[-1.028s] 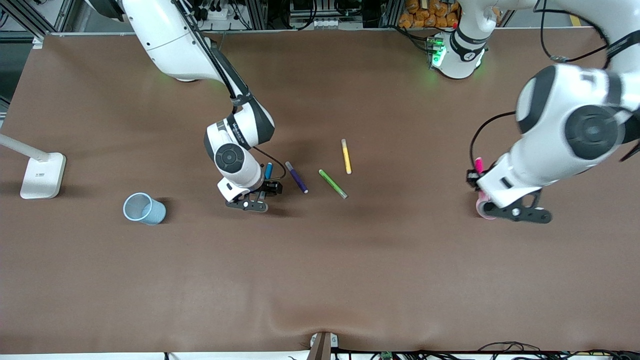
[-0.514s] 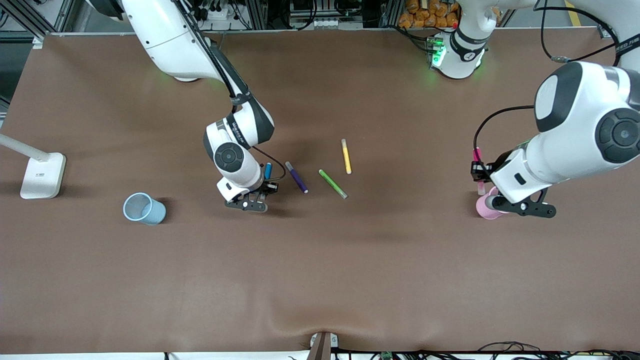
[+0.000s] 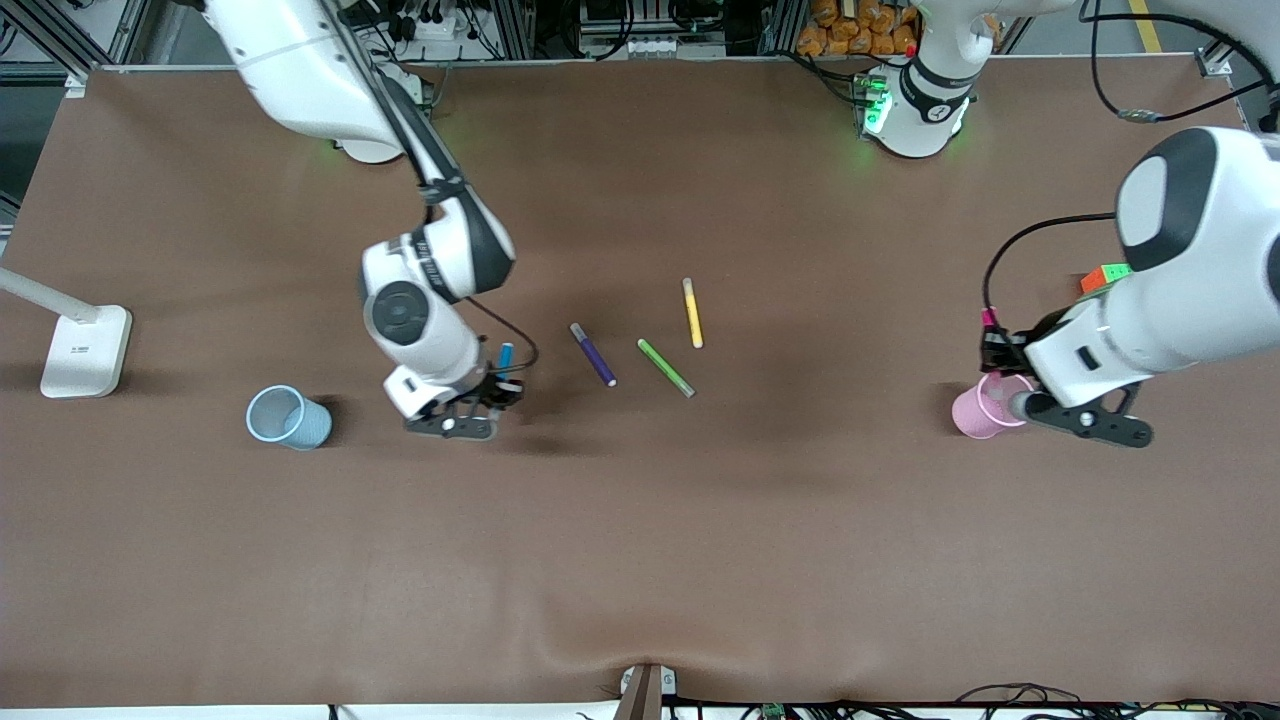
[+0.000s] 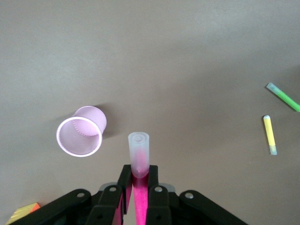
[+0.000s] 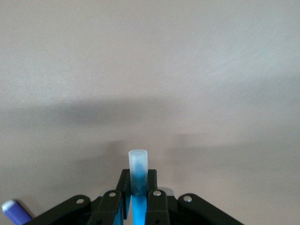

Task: Place pink and blue markers in matching cups
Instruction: 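Lower the pink marker into the pink cup while the right carries blue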

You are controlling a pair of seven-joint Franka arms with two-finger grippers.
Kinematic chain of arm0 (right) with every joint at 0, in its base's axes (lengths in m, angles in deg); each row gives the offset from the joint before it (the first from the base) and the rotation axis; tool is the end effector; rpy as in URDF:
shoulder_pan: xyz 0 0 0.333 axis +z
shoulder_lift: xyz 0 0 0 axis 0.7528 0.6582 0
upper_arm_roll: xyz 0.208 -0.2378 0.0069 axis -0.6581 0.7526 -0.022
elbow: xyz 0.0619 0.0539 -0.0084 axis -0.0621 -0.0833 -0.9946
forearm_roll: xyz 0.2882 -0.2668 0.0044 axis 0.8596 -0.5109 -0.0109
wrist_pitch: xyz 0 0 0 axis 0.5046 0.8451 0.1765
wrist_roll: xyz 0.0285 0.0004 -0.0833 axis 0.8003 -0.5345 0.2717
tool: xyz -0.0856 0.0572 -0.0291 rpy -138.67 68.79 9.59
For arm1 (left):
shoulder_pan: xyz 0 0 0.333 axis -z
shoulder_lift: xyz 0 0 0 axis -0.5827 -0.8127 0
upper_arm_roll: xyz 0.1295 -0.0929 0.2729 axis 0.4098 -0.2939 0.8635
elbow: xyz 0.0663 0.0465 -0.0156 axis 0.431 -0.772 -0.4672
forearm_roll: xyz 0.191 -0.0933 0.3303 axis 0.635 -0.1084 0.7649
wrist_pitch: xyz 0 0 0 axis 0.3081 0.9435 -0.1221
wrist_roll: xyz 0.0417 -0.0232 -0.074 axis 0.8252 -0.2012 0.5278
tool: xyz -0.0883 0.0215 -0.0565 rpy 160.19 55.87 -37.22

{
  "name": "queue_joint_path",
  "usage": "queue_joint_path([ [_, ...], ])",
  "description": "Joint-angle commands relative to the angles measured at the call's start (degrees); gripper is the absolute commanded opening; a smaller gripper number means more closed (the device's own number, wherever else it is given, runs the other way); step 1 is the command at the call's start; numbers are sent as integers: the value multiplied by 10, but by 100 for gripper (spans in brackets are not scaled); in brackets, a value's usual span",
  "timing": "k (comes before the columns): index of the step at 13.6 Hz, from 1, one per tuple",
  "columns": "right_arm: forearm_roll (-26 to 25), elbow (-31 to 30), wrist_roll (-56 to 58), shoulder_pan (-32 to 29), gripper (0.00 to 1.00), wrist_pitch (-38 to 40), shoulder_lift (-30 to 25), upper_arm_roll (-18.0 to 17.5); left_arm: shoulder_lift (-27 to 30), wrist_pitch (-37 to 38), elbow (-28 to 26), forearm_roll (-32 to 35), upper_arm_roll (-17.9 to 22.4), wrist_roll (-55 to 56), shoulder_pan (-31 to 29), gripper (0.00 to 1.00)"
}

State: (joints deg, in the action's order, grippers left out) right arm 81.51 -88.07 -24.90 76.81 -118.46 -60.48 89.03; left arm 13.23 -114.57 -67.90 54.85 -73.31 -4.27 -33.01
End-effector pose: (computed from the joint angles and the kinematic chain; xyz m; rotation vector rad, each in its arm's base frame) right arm 0.5896 0.2574 0.2567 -3.0855 0.0741 0.0124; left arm 0.6338 -0.0869 0.4920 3.0327 -0.4374 -0.1681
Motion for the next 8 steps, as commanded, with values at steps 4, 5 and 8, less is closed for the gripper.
queue_joint_path([
  [4,-7,43,225,-49,1,46,-63,-7,125,-156,-230,-14,-3,-109,-40,0],
  [5,-7,55,259,-57,1,46,-68,-7,132,-186,-257,-14,-3,-112,-53,0],
  [8,-8,77,374,-71,2,2,-80,-7,131,-265,-302,-14,-3,-132,-58,0],
])
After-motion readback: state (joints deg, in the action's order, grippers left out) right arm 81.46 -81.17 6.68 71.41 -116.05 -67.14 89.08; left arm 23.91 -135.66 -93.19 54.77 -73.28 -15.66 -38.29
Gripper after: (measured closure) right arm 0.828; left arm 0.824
